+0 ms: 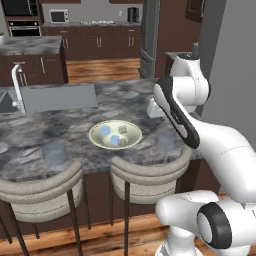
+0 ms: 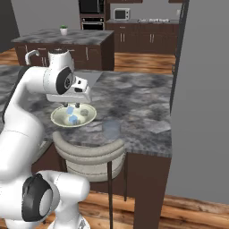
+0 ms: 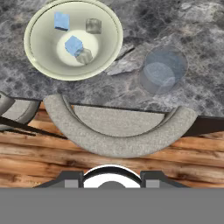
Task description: There are four ice cubes in the ice bowl. Place two ice cubes in each glass of water.
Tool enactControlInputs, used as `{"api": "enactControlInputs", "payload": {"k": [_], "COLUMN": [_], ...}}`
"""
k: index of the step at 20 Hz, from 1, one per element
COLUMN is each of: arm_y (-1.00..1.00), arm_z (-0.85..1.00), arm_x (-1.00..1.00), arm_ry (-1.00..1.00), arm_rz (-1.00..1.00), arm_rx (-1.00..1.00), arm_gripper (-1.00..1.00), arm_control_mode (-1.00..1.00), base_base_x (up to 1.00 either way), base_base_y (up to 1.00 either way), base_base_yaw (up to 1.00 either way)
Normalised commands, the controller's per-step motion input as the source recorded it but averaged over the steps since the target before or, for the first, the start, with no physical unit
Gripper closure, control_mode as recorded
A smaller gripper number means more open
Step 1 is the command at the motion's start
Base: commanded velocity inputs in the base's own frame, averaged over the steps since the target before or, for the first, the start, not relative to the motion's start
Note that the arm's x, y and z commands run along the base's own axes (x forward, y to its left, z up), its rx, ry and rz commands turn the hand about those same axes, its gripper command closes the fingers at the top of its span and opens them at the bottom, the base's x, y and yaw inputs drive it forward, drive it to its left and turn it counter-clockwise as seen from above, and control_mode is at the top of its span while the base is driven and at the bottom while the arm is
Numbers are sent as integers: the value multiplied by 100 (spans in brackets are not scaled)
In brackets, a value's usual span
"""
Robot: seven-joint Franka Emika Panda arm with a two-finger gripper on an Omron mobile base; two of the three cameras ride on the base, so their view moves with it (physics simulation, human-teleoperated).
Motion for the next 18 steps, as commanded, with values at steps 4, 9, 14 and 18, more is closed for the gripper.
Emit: {"api": "enactControlInputs", "payload": {"k": [4, 9, 14, 18], "arm_y": [0, 47, 65, 33], "arm_z": [-2, -18, -28, -35], "arm_x": [0, 24, 46, 56], "arm_ry": [4, 0, -2, -3], "arm_rz": [0, 0, 1, 1], "arm_rx": [0, 0, 0, 0], "arm_gripper": [-100, -100, -100, -100], "arm_control_mode": [-100, -100, -100, -100], "base_base_x": [0, 0, 0, 0], "base_base_y": [0, 0, 0, 0], "base_base_yaw": [0, 0, 0, 0]}}
